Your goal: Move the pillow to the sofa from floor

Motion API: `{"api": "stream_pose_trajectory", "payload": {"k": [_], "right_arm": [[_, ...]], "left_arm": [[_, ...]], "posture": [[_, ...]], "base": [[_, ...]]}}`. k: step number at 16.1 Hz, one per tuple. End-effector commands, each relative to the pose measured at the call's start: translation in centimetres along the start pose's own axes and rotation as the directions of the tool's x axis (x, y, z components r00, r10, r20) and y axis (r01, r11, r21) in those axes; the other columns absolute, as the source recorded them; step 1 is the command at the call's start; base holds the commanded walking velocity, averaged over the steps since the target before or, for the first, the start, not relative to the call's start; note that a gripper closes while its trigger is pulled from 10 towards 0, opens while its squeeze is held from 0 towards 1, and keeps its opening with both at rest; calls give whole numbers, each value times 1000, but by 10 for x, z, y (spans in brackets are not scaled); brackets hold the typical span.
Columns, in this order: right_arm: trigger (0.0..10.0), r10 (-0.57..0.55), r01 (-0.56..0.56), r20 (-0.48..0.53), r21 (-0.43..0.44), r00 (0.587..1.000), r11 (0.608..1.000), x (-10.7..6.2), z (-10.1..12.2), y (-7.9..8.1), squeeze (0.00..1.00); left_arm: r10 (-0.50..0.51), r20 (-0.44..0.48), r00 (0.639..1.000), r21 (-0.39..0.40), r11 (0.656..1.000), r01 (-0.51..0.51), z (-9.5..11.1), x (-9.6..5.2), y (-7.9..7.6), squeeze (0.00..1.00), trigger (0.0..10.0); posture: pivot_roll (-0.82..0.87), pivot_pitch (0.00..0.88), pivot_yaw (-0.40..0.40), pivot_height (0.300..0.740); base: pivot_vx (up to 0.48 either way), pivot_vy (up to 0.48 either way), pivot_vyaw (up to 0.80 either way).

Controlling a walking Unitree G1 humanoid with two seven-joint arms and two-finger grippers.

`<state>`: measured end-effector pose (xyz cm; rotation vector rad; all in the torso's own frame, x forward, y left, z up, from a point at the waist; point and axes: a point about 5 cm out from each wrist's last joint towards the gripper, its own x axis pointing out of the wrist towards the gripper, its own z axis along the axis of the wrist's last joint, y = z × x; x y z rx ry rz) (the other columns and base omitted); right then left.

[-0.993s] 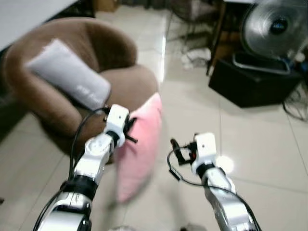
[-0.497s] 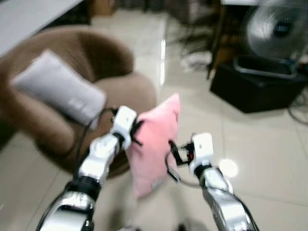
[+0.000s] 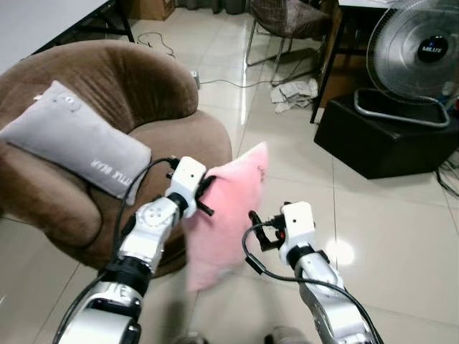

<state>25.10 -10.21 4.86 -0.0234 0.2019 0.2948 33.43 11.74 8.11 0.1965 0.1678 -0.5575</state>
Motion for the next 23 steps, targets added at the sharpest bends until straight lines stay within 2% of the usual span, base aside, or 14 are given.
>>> {"api": "stream_pose_trajectory", "payload": {"k": [1,6,8,11,15,19,20,23], "right_arm": [[10000,-16,17,16,-3,1000,1000,0,3,-3,0],[10000,7,-7,3,-7,1000,1000,-1,0,0,0],[10000,16,-16,-1,-22,1000,1000,-1,0,1,0],[10000,19,-19,-12,-21,1000,1000,0,-2,2,0],[10000,34,-37,-44,-58,998,998,1,-6,3,0],[10000,48,-50,-42,-43,998,998,2,-7,7,0],[10000,41,-41,-31,-17,999,999,2,-6,7,0],[10000,39,-39,-40,-15,998,999,1,-7,6,0]], "left_arm": [[10,36,999,36,999,-11,8,0,5,0,0],[29,33,999,37,999,-30,8,0,7,0,0],[34,32,999,40,999,-35,7,-1,7,0,0],[38,32,999,68,997,-40,7,-1,7,0,0],[90,15,996,84,992,-91,6,-1,12,0,0],[101,12,995,97,990,-102,5,-1,13,0,0],[105,10,994,99,990,-105,5,-1,13,0,0],[137,0,991,98,986,-136,4,-1,17,0,0]], "posture": [[-94,101,54,740],[-87,103,50,740],[-85,104,50,740],[-83,106,49,740],[-80,103,50,740],[-77,99,51,740],[-77,97,52,740],[-75,93,51,740]], "base": [[431,0,625],[342,-329,587],[420,0,556],[315,-350,544],[282,-382,539],[330,-345,523],[330,-345,575],[381,-210,0]]}}
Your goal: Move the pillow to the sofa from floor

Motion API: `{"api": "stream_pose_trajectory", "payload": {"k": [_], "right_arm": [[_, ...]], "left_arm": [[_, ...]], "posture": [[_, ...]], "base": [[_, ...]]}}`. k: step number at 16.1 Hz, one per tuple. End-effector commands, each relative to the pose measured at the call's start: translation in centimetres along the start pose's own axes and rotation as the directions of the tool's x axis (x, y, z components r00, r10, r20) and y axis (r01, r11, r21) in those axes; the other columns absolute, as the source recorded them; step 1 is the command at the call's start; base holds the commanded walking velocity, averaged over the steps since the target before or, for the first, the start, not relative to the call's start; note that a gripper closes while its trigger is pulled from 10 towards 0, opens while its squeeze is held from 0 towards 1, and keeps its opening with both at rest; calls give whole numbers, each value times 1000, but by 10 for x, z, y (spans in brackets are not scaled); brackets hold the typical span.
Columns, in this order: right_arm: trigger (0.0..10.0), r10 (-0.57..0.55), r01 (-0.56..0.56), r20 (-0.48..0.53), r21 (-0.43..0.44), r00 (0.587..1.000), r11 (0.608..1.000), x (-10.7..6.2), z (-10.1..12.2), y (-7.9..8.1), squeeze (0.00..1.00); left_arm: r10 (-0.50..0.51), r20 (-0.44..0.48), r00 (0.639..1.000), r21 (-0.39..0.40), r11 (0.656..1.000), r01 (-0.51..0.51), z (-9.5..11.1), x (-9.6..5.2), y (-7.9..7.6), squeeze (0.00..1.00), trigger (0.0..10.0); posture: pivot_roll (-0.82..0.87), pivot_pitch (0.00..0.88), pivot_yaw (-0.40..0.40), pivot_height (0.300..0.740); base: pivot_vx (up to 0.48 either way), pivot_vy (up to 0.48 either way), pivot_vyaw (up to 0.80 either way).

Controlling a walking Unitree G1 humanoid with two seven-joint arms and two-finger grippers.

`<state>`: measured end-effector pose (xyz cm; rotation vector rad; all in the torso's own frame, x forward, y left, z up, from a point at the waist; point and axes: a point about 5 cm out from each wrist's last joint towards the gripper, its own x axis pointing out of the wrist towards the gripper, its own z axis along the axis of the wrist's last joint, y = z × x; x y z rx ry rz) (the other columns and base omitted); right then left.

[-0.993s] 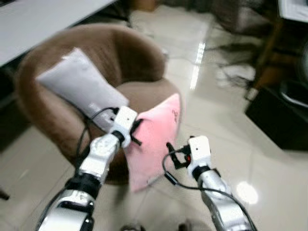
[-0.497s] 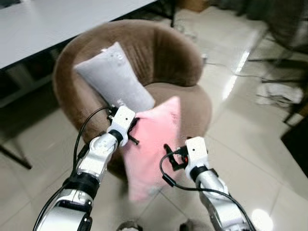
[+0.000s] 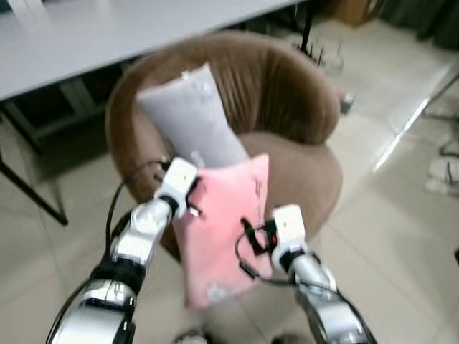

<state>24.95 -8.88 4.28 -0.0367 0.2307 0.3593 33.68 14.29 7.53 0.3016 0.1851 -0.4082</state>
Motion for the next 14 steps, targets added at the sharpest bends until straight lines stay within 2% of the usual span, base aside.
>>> {"api": "stream_pose_trajectory", "payload": {"k": [1,9,12,13,14], "right_arm": [[10000,-24,24,-17,-4,1000,1000,-3,-4,-7,0],[10000,-10,10,-18,11,1000,1000,-3,-5,-2,0],[10000,-10,10,-21,15,1000,1000,-3,-6,-1,0],[10000,-10,11,-23,18,1000,1000,-3,-6,-1,0],[10000,-8,9,-27,20,1000,1000,-3,-8,-1,0]], "left_arm": [[-8,55,998,9,1000,7,16,7,-5,0,0],[17,73,997,3,1000,-18,26,10,0,0,0],[19,101,995,21,1000,-21,40,14,4,0,0],[13,123,992,33,999,-17,53,20,6,0,0],[-14,166,986,11,1000,12,76,29,6,0,0]], "posture": [[-74,92,51,740],[-69,106,57,740],[-66,108,57,740],[-63,109,56,740],[-60,109,53,740]], "base": [[454,0,0],[480,0,0],[480,0,0],[480,0,0],[480,0,0]]}}
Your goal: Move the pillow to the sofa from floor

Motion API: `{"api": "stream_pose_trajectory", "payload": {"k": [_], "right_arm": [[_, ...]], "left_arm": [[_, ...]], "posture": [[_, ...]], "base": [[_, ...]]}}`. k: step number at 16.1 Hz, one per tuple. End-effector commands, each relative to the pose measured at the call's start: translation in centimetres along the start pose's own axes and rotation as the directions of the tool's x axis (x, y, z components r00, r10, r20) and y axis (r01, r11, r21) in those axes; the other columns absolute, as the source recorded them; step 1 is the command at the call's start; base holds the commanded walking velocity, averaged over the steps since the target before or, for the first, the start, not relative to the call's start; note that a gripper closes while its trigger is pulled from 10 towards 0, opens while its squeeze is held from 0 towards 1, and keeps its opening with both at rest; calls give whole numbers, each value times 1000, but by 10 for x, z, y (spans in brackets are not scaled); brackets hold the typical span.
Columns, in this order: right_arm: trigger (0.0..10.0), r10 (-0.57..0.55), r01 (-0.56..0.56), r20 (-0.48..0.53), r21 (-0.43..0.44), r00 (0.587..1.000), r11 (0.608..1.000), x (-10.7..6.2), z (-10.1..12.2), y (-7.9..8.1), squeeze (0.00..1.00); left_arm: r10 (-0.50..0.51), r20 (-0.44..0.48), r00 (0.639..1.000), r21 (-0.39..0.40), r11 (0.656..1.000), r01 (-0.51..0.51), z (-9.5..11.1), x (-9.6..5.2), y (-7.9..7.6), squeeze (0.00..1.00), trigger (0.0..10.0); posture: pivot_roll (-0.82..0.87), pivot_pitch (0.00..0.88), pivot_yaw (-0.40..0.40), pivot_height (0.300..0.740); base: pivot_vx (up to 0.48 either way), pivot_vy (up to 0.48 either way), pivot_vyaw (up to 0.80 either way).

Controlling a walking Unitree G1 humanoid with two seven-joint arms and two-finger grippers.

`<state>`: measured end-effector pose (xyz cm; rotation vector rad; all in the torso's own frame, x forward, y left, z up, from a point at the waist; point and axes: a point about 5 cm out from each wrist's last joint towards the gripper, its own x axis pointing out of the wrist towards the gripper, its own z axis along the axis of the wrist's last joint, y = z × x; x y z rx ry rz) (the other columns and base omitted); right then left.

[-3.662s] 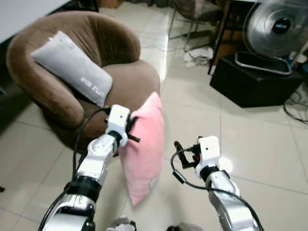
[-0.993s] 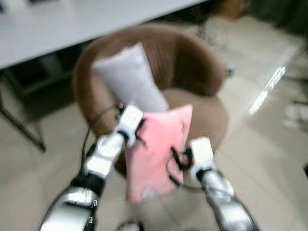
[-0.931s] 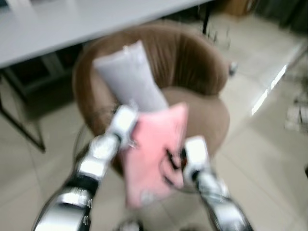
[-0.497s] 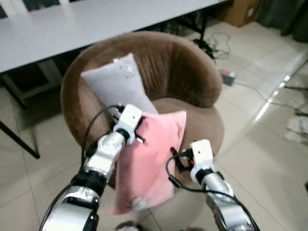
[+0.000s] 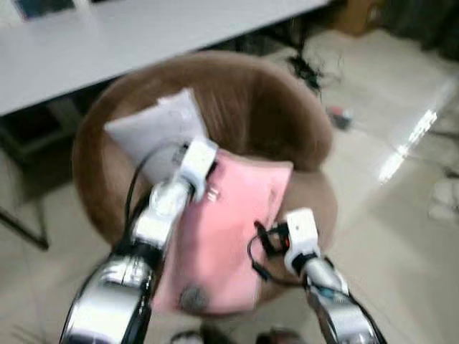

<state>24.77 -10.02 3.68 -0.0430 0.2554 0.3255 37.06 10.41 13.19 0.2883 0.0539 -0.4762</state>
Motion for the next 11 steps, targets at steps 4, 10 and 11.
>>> {"api": "stream_pose_trajectory", "payload": {"k": [4,10,11], "right_arm": [[10000,33,-33,-8,21,999,999,3,-2,12,0],[10000,30,-29,-9,30,1000,999,4,-3,15,0],[10000,28,-28,-9,32,1000,999,4,-3,15,0]], "left_arm": [[-13,145,989,4,1000,12,85,29,23,0,0],[-56,155,986,39,998,50,125,45,13,0,0],[-52,151,987,39,998,47,127,46,11,0,0]], "posture": [[-63,108,63,740],[-87,103,84,740],[-93,105,84,740]], "base": [[0,0,0],[0,0,0],[0,0,0]]}}
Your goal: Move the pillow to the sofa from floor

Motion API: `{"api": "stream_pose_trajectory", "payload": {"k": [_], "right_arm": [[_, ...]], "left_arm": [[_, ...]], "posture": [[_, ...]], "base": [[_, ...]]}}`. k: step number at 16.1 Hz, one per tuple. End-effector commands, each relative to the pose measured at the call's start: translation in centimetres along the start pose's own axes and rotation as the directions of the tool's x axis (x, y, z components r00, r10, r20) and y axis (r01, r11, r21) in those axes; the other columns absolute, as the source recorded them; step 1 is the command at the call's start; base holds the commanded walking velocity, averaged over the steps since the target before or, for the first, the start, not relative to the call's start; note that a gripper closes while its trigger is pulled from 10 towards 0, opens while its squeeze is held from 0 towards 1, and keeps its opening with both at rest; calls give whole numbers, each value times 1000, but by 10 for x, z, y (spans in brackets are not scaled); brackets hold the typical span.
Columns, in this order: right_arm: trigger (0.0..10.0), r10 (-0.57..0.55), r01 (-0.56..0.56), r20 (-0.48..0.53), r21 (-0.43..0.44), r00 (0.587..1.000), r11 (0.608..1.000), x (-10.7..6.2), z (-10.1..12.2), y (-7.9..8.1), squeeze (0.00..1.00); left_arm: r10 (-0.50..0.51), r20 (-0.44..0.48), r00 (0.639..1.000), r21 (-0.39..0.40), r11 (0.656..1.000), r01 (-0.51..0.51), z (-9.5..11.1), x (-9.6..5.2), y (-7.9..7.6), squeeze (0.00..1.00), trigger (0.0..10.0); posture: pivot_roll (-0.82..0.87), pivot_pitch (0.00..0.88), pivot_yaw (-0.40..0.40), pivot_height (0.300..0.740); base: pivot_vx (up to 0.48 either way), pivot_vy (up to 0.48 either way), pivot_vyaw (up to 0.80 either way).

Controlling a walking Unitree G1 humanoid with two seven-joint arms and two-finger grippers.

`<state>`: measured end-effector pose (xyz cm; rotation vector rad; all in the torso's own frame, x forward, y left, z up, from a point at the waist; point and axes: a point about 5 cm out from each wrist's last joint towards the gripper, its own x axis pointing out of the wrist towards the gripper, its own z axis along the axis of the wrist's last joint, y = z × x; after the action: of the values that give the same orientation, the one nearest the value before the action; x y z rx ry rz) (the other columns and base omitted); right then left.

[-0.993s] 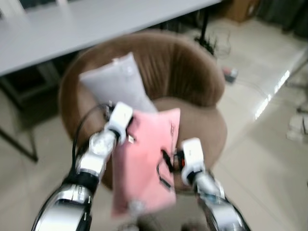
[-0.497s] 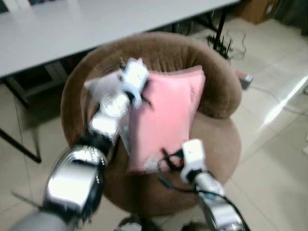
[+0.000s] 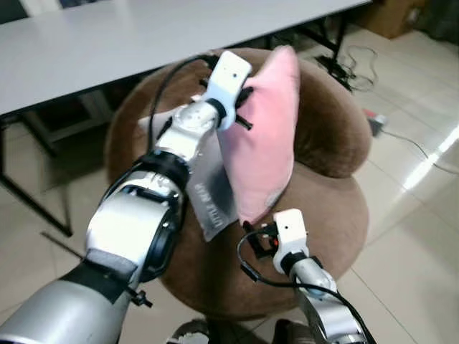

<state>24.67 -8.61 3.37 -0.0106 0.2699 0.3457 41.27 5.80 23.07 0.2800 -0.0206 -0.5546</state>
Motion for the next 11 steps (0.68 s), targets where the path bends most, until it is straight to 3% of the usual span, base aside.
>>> {"api": "stream_pose_trajectory", "payload": {"k": [1,8,11], "right_arm": [[10000,3,-3,-2,1,1000,1000,-1,-2,2,0],[10000,-27,27,-19,8,999,1000,-12,-10,1,0],[10000,-37,37,-28,5,999,999,-17,-13,0,0]], "left_arm": [[28,61,998,36,999,-30,21,2,5,0,0],[113,43,993,46,992,-115,32,3,16,0,0],[92,47,995,46,994,-95,36,7,6,0,0]], "posture": [[-102,108,85,740],[-160,116,108,740],[-181,118,112,740]], "base": [[0,0,0],[0,0,0],[0,0,0]]}}
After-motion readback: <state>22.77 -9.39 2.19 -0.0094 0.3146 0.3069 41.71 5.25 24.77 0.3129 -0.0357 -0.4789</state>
